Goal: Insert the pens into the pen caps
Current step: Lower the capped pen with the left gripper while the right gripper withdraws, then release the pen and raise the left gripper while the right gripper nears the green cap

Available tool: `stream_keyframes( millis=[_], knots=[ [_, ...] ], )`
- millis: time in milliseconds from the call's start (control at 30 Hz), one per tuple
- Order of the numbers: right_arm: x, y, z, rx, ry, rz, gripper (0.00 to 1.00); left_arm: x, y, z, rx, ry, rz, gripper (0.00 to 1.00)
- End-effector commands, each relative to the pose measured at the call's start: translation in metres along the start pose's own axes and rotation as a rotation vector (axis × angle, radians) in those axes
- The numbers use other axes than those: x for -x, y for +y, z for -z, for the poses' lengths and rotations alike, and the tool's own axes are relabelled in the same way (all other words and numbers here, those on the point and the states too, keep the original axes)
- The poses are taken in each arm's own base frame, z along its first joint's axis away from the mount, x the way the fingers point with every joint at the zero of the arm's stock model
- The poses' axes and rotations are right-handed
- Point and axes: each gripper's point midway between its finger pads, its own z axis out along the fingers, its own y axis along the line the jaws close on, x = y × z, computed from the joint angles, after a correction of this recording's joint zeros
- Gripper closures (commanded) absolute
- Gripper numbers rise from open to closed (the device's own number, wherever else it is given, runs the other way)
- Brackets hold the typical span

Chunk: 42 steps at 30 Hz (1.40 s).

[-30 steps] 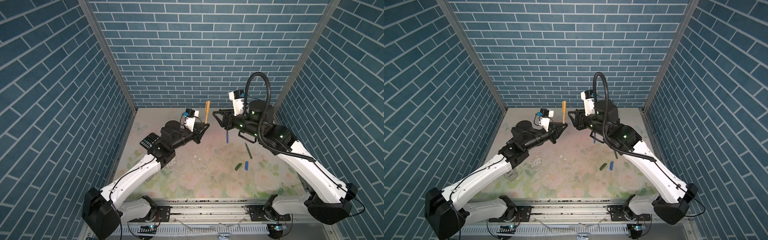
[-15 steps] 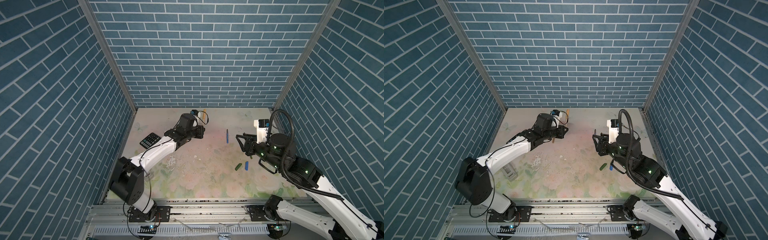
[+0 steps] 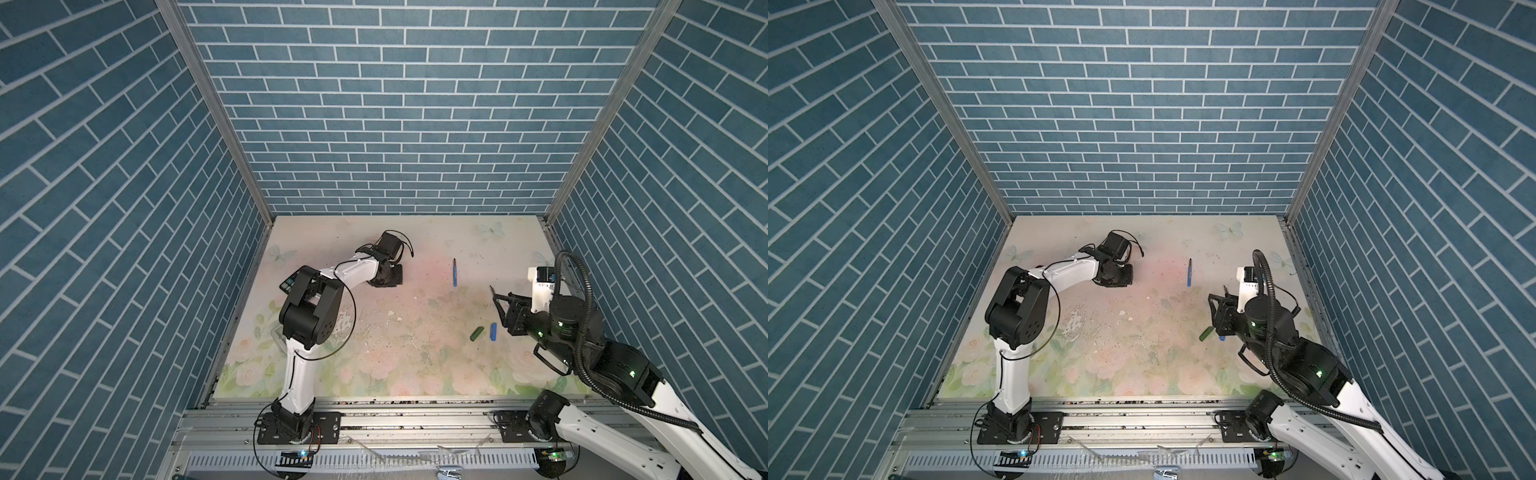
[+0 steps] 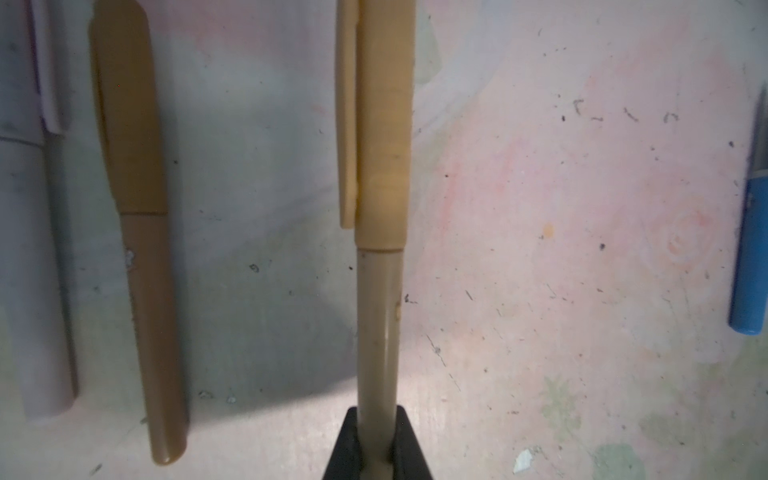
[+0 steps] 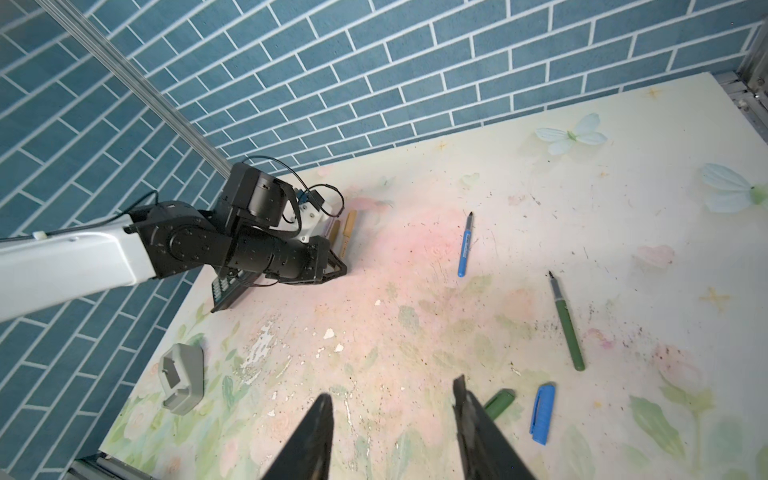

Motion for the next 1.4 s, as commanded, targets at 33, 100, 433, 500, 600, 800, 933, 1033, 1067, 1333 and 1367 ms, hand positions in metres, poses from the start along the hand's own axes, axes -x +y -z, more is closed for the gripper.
stream_keyframes(
  millis=[33,100,433,500,600,800,933,1033,1067,1333,1367],
  knots=[
    [-0.009,-0.018,0.005,-0.058,0.002,-0.032,0.51,0.001,0.002,-0.007,0.03,0.031,0.033,0.87],
    [-0.01,-0.021,0.008,-0.066,-0.005,-0.03,0.51,-0.001,0.003,-0.014,0.034,0.048,0.042,0.85],
    [-0.014,-0.033,0.015,-0.096,-0.016,-0.023,0.5,-0.001,0.0,-0.012,0.037,0.069,0.056,0.7],
    [-0.015,-0.034,0.015,-0.098,-0.017,-0.022,0.5,0.002,-0.001,-0.006,0.036,0.06,0.051,0.69],
    [-0.015,-0.033,0.014,-0.1,-0.016,-0.016,0.5,0.008,-0.007,0.008,0.008,0.036,0.036,0.68],
    [-0.012,-0.033,0.009,-0.119,-0.016,-0.014,0.49,0.035,-0.04,0.066,-0.141,-0.069,-0.02,0.63],
    [-0.014,-0.037,0.003,-0.167,0.012,-0.013,0.47,0.053,-0.063,0.124,-0.249,-0.181,-0.074,0.6],
    [-0.017,-0.043,-0.004,-0.234,0.052,0.01,0.46,0.061,-0.079,0.169,-0.353,-0.294,-0.129,0.6],
    [-0.018,-0.043,-0.007,-0.247,0.063,0.029,0.46,0.064,-0.085,0.188,-0.403,-0.358,-0.15,0.6],
    [-0.027,-0.047,-0.038,-0.341,0.147,0.097,0.52,0.047,-0.076,0.229,-0.522,-0.608,-0.149,0.45],
    [-0.028,-0.046,-0.043,-0.343,0.163,0.097,0.53,0.044,-0.076,0.225,-0.532,-0.6,-0.142,0.45]
  ],
)
